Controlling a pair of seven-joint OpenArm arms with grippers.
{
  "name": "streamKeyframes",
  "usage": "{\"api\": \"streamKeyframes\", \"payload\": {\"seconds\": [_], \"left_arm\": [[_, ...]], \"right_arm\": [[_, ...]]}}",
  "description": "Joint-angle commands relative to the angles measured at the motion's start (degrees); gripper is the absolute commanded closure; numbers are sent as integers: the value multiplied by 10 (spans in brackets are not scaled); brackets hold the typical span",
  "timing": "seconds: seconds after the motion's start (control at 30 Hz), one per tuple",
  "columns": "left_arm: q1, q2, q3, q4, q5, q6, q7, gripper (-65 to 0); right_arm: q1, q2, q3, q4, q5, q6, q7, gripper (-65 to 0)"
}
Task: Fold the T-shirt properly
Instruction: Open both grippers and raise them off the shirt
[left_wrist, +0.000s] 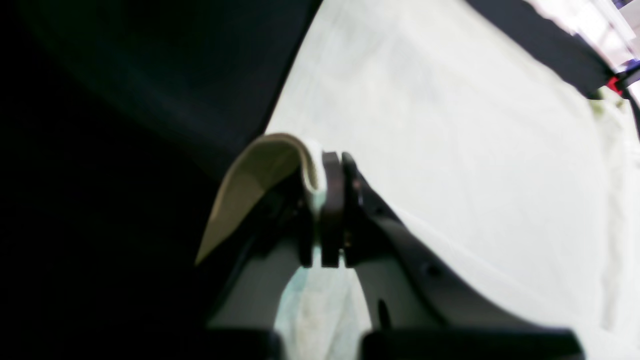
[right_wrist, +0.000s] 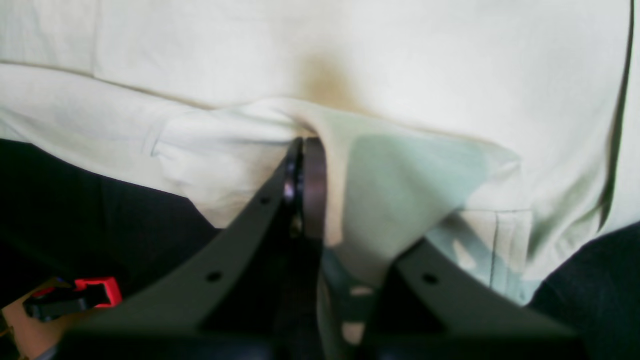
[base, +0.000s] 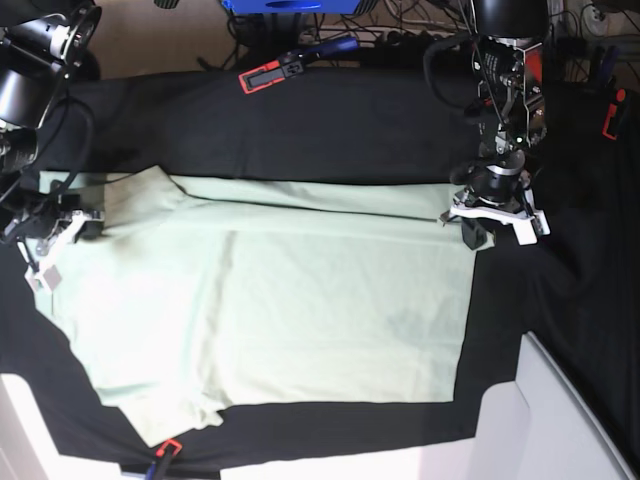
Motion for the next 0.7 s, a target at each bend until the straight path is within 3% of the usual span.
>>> {"api": "streamKeyframes", "payload": {"seconds": [0.0, 0.1, 0.2, 0.27, 0.33, 0.4, 0.47, 0.67], "left_arm": [[-17, -8, -2, 9, -3, -4, -16, 0], [-25, -9, -2, 6, -3, -4, -14, -15], [-33, -9, -2, 6, -3, -4, -14, -129], [-36, -18, -2, 5, -3, -4, -14, -213], [-37, -21, -3, 5, -3, -4, -15, -257], [-37, -25, -6, 5, -3, -4, -16, -272], [-37, -29, -24, 10, -3, -4, -14, -272], [-10, -33, -88, 61, -5, -4, -12, -296]], "right_arm": [[13, 9, 1, 8, 9, 1, 9, -3], [19, 9, 1, 8, 9, 1, 9, -4], [22, 9, 2, 8, 9, 1, 9, -54], [30, 8, 3, 8, 9, 1, 9, -148], [32, 8, 3, 8, 9, 1, 10, -260], [36, 8, 4, 11, 9, 1, 10, -374], [39, 8, 4, 13, 9, 1, 10, -445], [17, 9, 7, 76, 10, 1, 7, -461]]}}
